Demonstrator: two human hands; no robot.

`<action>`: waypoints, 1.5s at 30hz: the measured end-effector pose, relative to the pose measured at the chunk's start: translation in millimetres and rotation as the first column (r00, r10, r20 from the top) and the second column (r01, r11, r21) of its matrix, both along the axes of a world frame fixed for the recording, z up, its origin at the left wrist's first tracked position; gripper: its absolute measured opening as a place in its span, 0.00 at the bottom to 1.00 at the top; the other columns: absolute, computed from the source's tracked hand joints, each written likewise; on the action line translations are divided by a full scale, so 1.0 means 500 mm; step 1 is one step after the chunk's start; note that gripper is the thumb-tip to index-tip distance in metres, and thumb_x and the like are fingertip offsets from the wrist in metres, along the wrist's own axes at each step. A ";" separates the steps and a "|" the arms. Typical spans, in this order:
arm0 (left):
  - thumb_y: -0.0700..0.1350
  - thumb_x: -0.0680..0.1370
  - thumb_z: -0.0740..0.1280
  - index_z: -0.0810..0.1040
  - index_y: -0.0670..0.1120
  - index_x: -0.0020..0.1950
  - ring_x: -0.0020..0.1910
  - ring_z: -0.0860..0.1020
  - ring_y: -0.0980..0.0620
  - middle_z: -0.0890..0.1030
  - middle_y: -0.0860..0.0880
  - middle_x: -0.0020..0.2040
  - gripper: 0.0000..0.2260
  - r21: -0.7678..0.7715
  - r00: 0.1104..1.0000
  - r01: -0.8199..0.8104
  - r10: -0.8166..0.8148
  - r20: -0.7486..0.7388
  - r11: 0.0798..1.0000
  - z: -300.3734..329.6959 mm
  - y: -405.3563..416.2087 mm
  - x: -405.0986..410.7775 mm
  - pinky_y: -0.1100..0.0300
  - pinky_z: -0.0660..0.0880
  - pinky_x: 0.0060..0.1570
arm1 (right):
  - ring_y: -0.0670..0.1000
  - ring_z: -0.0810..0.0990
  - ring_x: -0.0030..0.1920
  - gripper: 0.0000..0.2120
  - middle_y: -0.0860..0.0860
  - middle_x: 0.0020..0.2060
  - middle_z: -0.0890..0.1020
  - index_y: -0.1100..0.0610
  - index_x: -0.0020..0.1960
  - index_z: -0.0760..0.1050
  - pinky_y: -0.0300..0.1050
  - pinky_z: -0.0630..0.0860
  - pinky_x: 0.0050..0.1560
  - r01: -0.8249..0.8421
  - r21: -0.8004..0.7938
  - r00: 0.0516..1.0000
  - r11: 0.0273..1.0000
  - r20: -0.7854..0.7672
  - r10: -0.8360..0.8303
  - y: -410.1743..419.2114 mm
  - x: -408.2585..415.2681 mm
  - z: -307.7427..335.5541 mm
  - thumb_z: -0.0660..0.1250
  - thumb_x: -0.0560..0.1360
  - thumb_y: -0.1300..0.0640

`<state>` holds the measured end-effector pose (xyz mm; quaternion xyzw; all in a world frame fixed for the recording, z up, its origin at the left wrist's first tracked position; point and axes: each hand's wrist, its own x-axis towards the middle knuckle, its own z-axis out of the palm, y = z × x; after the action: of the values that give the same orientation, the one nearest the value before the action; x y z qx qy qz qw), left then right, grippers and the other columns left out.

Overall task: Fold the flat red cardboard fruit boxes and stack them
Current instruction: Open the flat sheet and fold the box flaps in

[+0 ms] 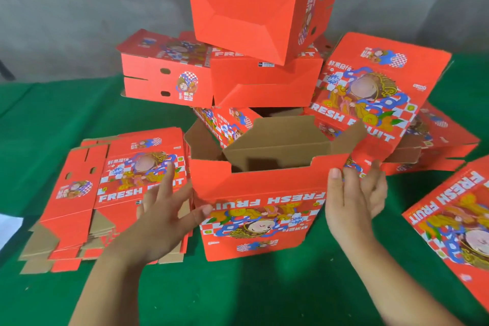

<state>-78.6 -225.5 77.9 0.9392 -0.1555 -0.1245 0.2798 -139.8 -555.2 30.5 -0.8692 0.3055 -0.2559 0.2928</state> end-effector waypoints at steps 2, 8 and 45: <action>0.75 0.73 0.55 0.66 0.80 0.66 0.80 0.52 0.44 0.47 0.63 0.84 0.21 -0.032 0.997 -0.075 0.076 0.029 0.997 -0.021 -0.004 0.007 0.37 0.54 0.72 | 0.54 0.50 0.80 0.37 0.55 0.81 0.60 0.50 0.59 0.81 0.63 0.49 0.77 0.046 0.033 0.998 0.998 -0.042 -0.045 0.002 0.002 -0.003 0.39 0.78 0.31; 0.73 0.77 0.45 0.74 0.57 0.46 0.59 0.68 0.47 0.72 0.60 0.54 0.26 -0.380 0.947 -0.246 0.304 0.099 0.891 -0.057 -0.048 0.028 0.50 0.60 0.62 | 0.30 0.80 0.47 0.11 0.37 0.50 0.84 0.47 0.56 0.76 0.23 0.71 0.42 -0.313 0.527 0.949 0.790 0.154 0.274 0.063 0.013 0.000 0.59 0.83 0.42; 0.69 0.76 0.62 0.83 0.45 0.46 0.50 0.81 0.47 0.84 0.48 0.45 0.27 -0.433 0.980 0.142 -0.189 -0.067 0.890 -0.072 0.111 0.133 0.44 0.77 0.53 | 0.60 0.76 0.62 0.42 0.60 0.54 0.79 0.62 0.53 0.75 0.60 0.68 0.65 -0.349 0.390 0.900 0.852 -0.113 0.421 0.087 0.213 0.061 0.55 0.72 0.22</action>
<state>-12.3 -169.8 42.2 0.8305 -0.2431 -0.1614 0.4745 -33.5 -511.8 61.1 -0.8648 0.1930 -0.0451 0.4613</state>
